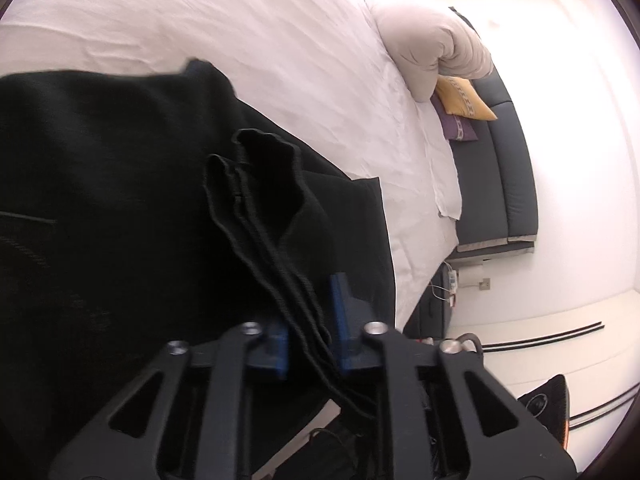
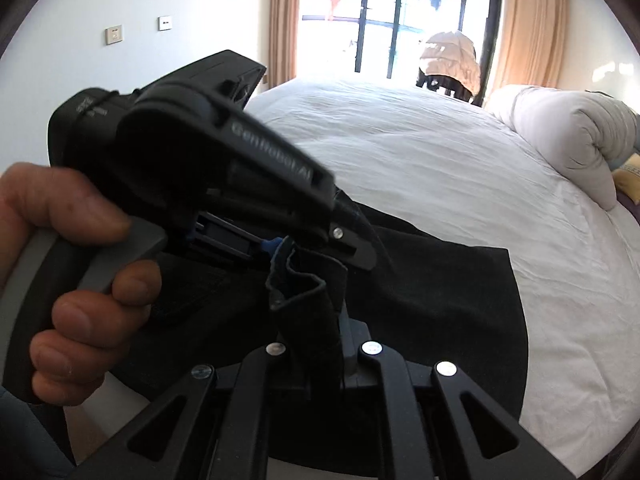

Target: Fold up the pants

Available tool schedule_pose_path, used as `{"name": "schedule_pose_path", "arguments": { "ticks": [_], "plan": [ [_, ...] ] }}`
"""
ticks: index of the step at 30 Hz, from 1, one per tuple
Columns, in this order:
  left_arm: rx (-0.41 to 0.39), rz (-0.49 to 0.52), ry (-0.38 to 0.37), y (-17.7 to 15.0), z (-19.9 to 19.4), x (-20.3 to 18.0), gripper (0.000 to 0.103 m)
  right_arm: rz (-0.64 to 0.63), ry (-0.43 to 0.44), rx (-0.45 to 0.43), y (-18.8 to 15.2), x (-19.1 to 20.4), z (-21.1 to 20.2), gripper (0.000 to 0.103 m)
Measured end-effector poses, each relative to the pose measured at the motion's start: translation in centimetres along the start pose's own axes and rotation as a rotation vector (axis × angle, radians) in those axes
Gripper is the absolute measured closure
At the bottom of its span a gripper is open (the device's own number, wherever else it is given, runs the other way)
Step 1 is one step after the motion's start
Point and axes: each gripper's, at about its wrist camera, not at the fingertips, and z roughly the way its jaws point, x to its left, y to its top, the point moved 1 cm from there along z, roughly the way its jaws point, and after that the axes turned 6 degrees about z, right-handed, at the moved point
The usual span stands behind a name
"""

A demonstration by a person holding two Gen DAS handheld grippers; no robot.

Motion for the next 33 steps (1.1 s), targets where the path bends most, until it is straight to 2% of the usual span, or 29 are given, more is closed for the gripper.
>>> {"name": "schedule_pose_path", "arguments": {
  "ticks": [5, 13, 15, 19, 21, 26, 30, 32, 33],
  "plan": [
    [-0.026, 0.034, 0.054, -0.2, -1.6, -0.2, 0.092, -0.017, 0.018, 0.006, 0.6, 1.6, 0.0, 0.093],
    [-0.014, 0.005, 0.139, -1.3, -2.1, 2.8, 0.092, -0.041, 0.050, 0.072, 0.3, 2.5, 2.1, 0.093],
    [-0.008, -0.016, 0.151, -1.5, -2.0, 3.8, 0.092, -0.022, 0.070, 0.096, -0.1, 2.4, 3.1, 0.087],
    [-0.006, -0.004, 0.164, -2.1, -2.8, 4.8, 0.092, 0.051, 0.121, 0.151, -0.9, 1.5, 4.6, 0.078],
    [-0.014, -0.003, 0.172, -2.4, -3.3, 4.7, 0.092, 0.080, 0.179, 0.157, -0.9, 1.0, 4.5, 0.068],
    [-0.051, 0.032, 0.251, -2.6, -5.1, 3.4, 0.092, 0.116, 0.230, 0.167, -0.4, -0.5, 4.0, 0.064],
    [-0.104, 0.064, 0.255, -2.2, -6.7, 1.9, 0.092, 0.210, 0.299, 0.153, 0.5, -3.5, 2.9, 0.062],
    [-0.115, 0.084, 0.227, -1.7, -6.6, 1.1, 0.092, 0.253, 0.306, 0.141, 0.9, -5.1, 1.9, 0.061],
    [-0.117, 0.099, 0.216, -1.4, -6.4, 0.6, 0.092, 0.280, 0.339, 0.133, 0.8, -5.5, 1.1, 0.060]
  ]
}}
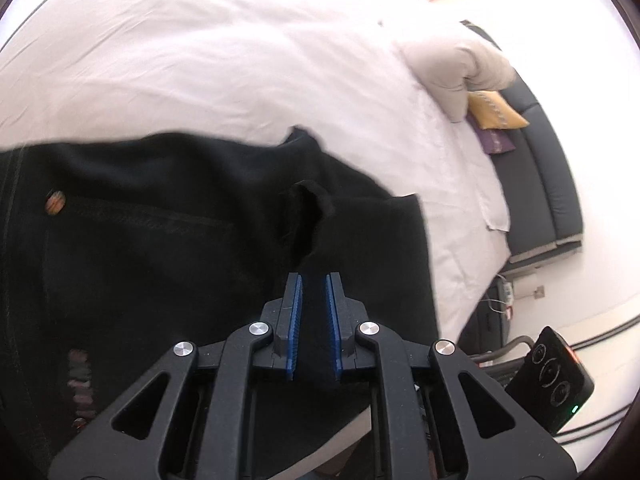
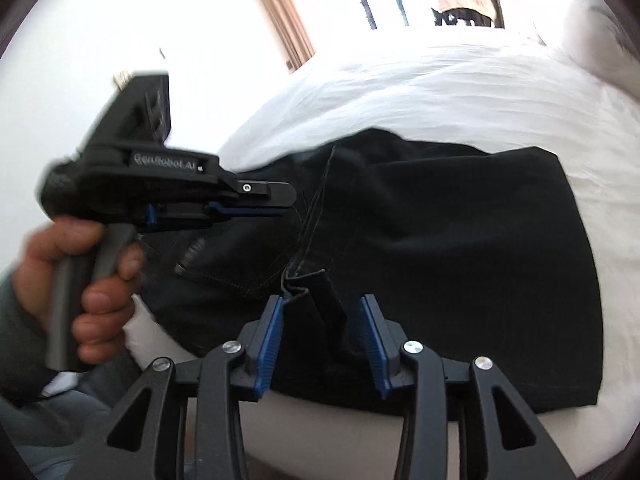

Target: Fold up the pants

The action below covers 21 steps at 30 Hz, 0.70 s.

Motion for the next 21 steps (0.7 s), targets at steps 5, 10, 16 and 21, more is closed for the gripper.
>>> {"name": "schedule_pose_path", "arguments": {
  "ticks": [5, 10, 16, 21],
  "plan": [
    [0.031, 0.114, -0.052, 1.2, 3.1, -3.3, 0.092, 0.047, 0.189, -0.061, -0.4, -1.3, -6.1, 0.053],
    [0.149, 0.164, -0.019, -1.0, 6.7, -3.8, 0.092, 0.247, 0.142, -0.150, 0.9, -5.4, -7.6, 0.052],
    [0.177, 0.145, -0.009, -4.6, 7.8, -0.4, 0.092, 0.446, 0.242, -0.193, 5.4, -12.3, -4.8, 0.052],
    [0.172, 0.217, 0.026, -5.1, 7.7, -0.1, 0.092, 0.600, 0.197, -0.067, 9.1, -16.9, 2.5, 0.041]
  ]
}}
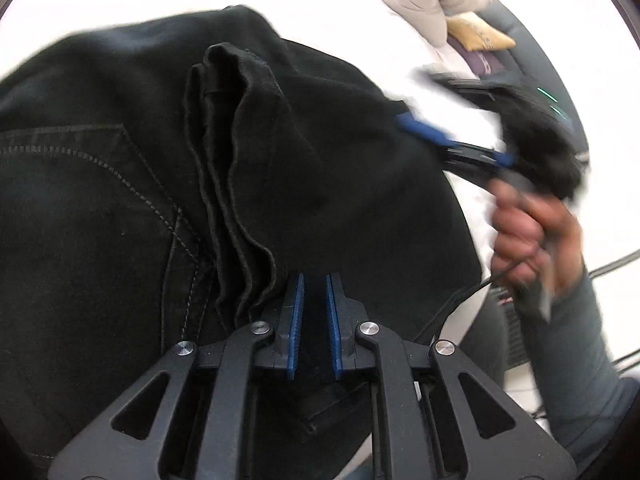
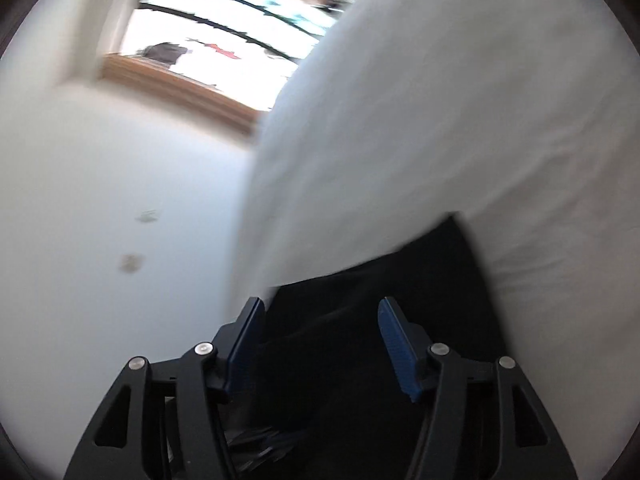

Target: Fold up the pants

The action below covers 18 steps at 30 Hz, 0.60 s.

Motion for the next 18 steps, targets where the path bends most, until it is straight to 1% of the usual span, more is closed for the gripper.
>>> {"name": "schedule_pose_path", "arguments": {
  "ticks": [1, 2, 3, 5, 6, 7, 8, 9, 10, 11, 12, 13, 14, 15, 16, 17, 18],
  "plan": [
    [-0.005, 0.032, 0.028, -0.3, 0.0, -0.5, 0.092, 0.020, -0.077, 0.031, 0.7, -1.3, 1.7, 0.045],
    [-0.008, 0.045, 0.039, -0.5, 0.1, -0.7, 0.092, 0.041, -0.089, 0.040, 1.2, -2.1, 2.3, 0.060],
    [-0.011, 0.052, 0.049, -0.8, 0.0, -0.9, 0.092, 0.068, -0.085, 0.021, 1.7, -2.6, 2.0, 0.064],
    [-0.003, 0.034, 0.057, -1.1, -0.5, -0.9, 0.092, 0.106, -0.064, 0.000, 1.7, -2.6, 0.1, 0.063],
    [-0.005, 0.043, 0.067, -1.3, -1.1, -1.4, 0.092, 0.106, -0.060, -0.013, 1.3, -2.3, -1.2, 0.061],
    [-0.019, 0.074, 0.063, -1.6, -1.8, -2.1, 0.092, 0.093, -0.023, -0.019, 0.5, -1.7, -2.7, 0.059],
    [-0.031, 0.091, 0.055, -1.7, -1.9, -2.7, 0.092, 0.080, 0.022, -0.017, -0.4, -1.2, -3.8, 0.053],
    [-0.038, 0.106, 0.048, -2.0, -2.1, -3.2, 0.092, 0.071, 0.066, -0.017, -1.7, -0.9, -5.0, 0.045],
    [-0.034, 0.118, 0.041, -2.4, -2.1, -3.4, 0.092, 0.066, 0.105, -0.012, -3.5, -0.8, -6.1, 0.040],
    [-0.011, 0.124, 0.050, -2.8, -1.5, -3.2, 0.092, 0.063, 0.117, 0.007, -5.4, -1.0, -6.1, 0.035],
    [0.022, 0.118, 0.067, -3.5, -0.8, -2.9, 0.092, 0.062, 0.108, 0.031, -6.6, -1.4, -6.1, 0.035],
    [0.023, 0.094, 0.043, -4.1, -0.1, -2.0, 0.092, 0.068, 0.061, 0.066, -8.2, -2.5, -5.4, 0.035],
    [0.003, 0.074, 0.015, -4.3, -0.1, -1.5, 0.092, 0.085, 0.003, 0.083, -9.3, -3.8, -4.7, 0.040],
    [-0.005, 0.052, -0.012, -4.3, -0.3, -0.9, 0.092, 0.110, -0.005, 0.065, -10.3, -5.2, -4.6, 0.058],
    [-0.004, 0.043, -0.021, -4.4, -0.6, -0.6, 0.092, 0.132, 0.000, 0.035, -10.4, -5.5, -5.0, 0.061],
    [-0.006, 0.049, -0.010, -4.4, -0.9, -0.7, 0.092, 0.165, 0.009, 0.039, -10.2, -5.5, -5.1, 0.060],
    [-0.010, 0.059, 0.003, -4.5, -1.2, -0.8, 0.092, 0.182, 0.022, 0.041, -10.1, -5.1, -5.4, 0.057]
  ]
}}
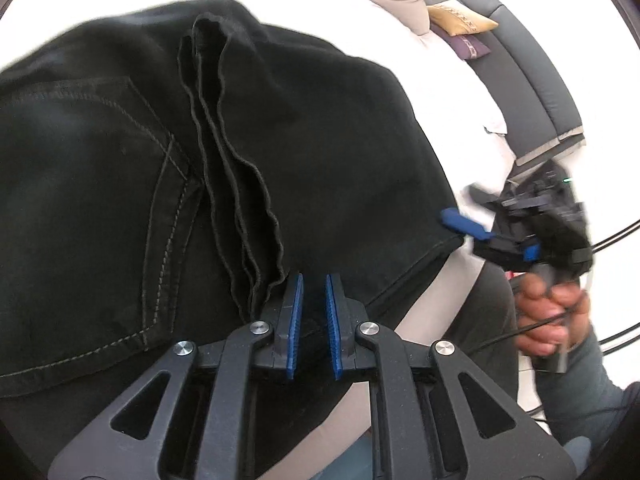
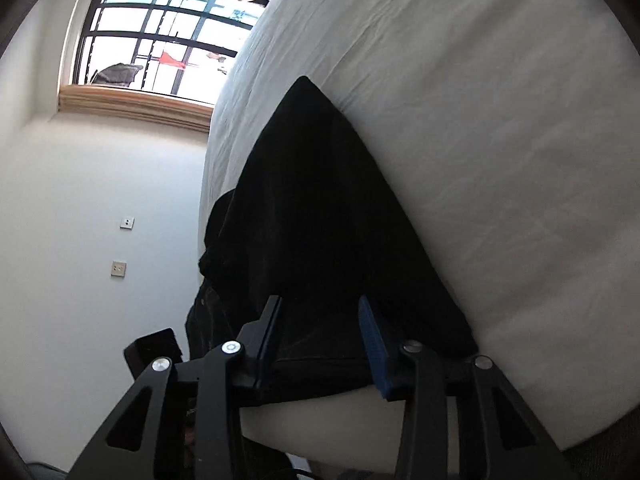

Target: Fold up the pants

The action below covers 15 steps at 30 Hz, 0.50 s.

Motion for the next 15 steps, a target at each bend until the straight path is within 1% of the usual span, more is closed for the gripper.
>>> {"name": "schedule_pose_path", "arguments": {
  "ticks": [1, 2, 3, 4, 5, 6, 7, 8, 9, 10, 11, 13, 14, 15],
  "plan": [
    [-0.003, 0.011, 0.014, -0.4, 0.1, -0.4, 0.092, -0.014, 0.032, -0.003, -0.2, 1.0, -0.5, 0.055],
    [-0.007, 0.017, 0.024, -0.6, 0.1, -0.4, 0.092, -0.062, 0.076, 0.000, -0.6, 2.5, -0.8, 0.047],
    [-0.014, 0.017, 0.029, -0.6, 0.5, -0.9, 0.092, -0.099, 0.102, 0.014, -0.9, 3.5, -0.6, 0.036],
    [-0.018, 0.013, 0.030, -0.8, 0.3, -1.0, 0.092, -0.119, 0.111, 0.032, -1.3, 4.0, -0.2, 0.030],
    [-0.025, 0.011, 0.033, -1.0, -0.1, -1.0, 0.092, -0.126, 0.091, 0.060, -1.7, 4.0, 0.9, 0.020],
    [-0.038, 0.007, 0.041, -0.9, -0.6, -1.7, 0.092, -0.121, 0.048, 0.081, -1.5, 3.6, 2.2, 0.018],
    [-0.056, 0.003, 0.069, -0.9, -1.5, -2.3, 0.091, -0.104, -0.028, 0.103, -1.7, 2.5, 3.8, 0.024],
    [-0.077, -0.001, 0.087, -0.7, -2.9, -2.3, 0.091, -0.105, -0.050, 0.066, -1.9, 2.7, 3.5, 0.032],
    [-0.105, -0.007, 0.098, -1.1, -4.4, -2.2, 0.091, -0.099, -0.050, 0.057, -1.8, 3.2, 3.5, 0.031],
    [-0.138, -0.028, 0.110, -1.8, -6.2, -1.9, 0.086, -0.096, -0.053, 0.057, -1.9, 4.0, 3.4, 0.031],
    [-0.171, -0.062, 0.119, -2.6, -7.9, -1.2, 0.079, -0.106, -0.027, 0.055, -2.1, 4.9, 3.1, 0.030],
    [-0.238, -0.157, 0.129, -4.3, -10.8, 0.7, 0.012, -0.165, 0.070, 0.055, -2.6, 7.8, 2.8, 0.030],
    [-0.298, -0.229, 0.129, -5.7, -12.8, 2.0, 0.003, -0.197, 0.090, 0.057, -3.0, 8.9, 2.8, 0.030],
    [-0.341, -0.286, 0.122, -6.9, -14.2, 3.1, 0.001, -0.222, 0.106, 0.058, -3.1, 9.7, 3.1, 0.030]
  ]
}}
